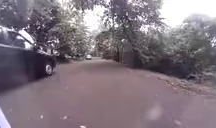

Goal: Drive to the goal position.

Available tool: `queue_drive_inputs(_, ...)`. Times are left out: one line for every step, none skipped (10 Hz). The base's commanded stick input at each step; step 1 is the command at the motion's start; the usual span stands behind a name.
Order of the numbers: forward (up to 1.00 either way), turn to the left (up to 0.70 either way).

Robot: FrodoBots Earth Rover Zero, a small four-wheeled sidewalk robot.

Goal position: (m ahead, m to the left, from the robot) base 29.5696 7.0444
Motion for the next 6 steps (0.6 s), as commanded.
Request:
queue_drive_inputs(0.85, 0.00)
queue_drive_inputs(0.85, 0.00)
queue_drive_inputs(0.85, 0.00)
queue_drive_inputs(0.85, 0.00)
queue_drive_inputs(0.85, 0.00)
queue_drive_inputs(0.85, 0.00)
